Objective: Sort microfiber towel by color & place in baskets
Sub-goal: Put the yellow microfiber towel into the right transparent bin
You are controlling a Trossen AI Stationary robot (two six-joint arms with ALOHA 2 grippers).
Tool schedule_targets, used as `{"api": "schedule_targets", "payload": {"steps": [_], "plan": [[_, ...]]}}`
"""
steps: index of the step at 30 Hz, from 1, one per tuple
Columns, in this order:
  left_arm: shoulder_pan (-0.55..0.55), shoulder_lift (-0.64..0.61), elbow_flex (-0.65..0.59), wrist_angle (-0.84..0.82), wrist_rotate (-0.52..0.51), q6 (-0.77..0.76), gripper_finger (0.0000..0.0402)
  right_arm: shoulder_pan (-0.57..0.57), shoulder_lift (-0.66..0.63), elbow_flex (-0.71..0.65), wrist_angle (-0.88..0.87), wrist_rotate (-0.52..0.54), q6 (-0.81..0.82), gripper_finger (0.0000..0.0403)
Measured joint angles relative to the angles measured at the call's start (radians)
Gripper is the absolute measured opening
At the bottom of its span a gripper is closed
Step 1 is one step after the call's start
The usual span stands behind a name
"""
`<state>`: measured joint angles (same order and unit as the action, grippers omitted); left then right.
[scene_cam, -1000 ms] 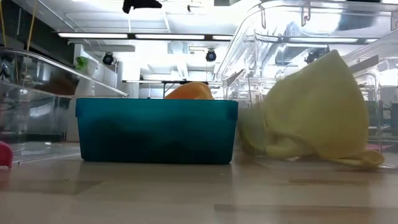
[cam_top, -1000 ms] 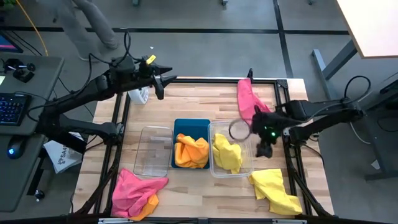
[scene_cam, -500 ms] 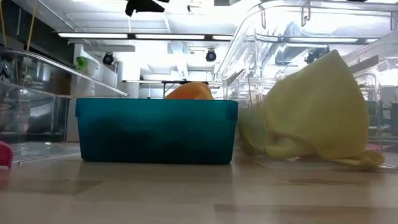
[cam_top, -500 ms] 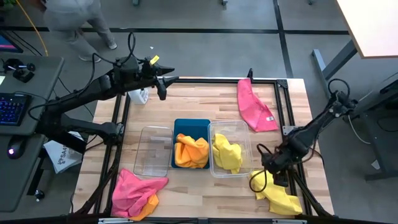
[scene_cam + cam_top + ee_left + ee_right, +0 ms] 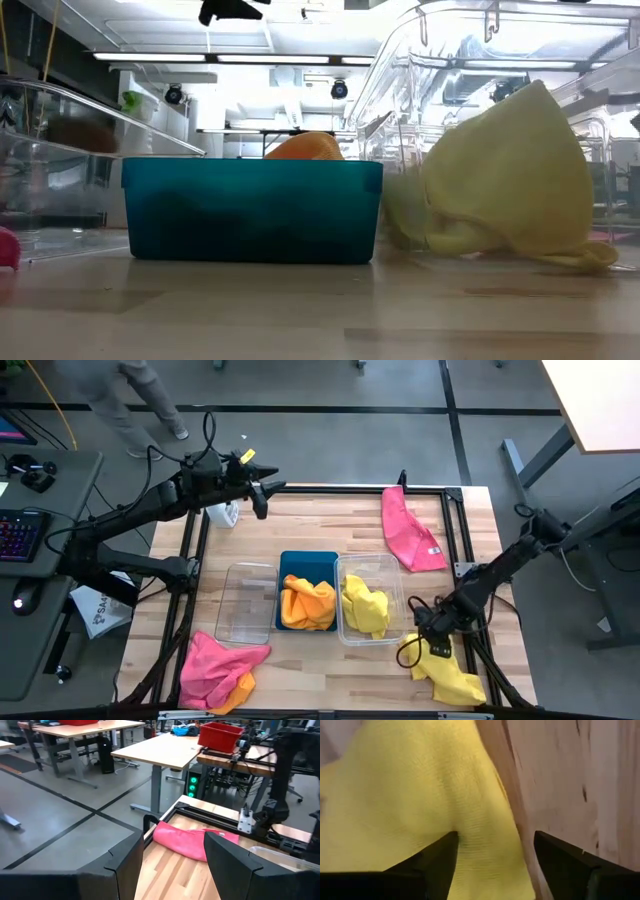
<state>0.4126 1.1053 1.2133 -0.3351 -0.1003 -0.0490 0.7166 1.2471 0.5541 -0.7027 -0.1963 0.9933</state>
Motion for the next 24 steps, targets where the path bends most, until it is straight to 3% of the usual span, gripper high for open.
{"api": "schedule_targets", "payload": {"steps": [4,10,13,16,20,24], "plan": [[0.000,0.000,0.000,0.001,-0.018,-0.001,0.0197,0.012,0.066,0.001,0.033,-0.021,-0.033,0.0200],[0.000,0.000,0.000,0.028,-0.018,0.000,0.0197,0.024,0.075,0.053,0.013,-0.074,-0.038,0.0022],[0.000,0.000,0.000,0.107,-0.019,0.018,0.0197,0.009,0.013,0.132,-0.155,-0.066,-0.042,0.0023],[0.000,-0.001,0.000,0.195,-0.020,0.085,0.0197,-0.010,-0.072,0.262,-0.458,-0.018,-0.057,0.0008],[0.000,-0.001,0.000,0.247,-0.079,0.194,0.0197,-0.048,-0.176,0.515,-0.852,0.205,0.050,0.0007],[0.000,-0.001,0.000,0.237,-0.129,0.203,0.0197,-0.099,-0.291,0.718,-0.809,0.589,0.142,0.0005]]}}
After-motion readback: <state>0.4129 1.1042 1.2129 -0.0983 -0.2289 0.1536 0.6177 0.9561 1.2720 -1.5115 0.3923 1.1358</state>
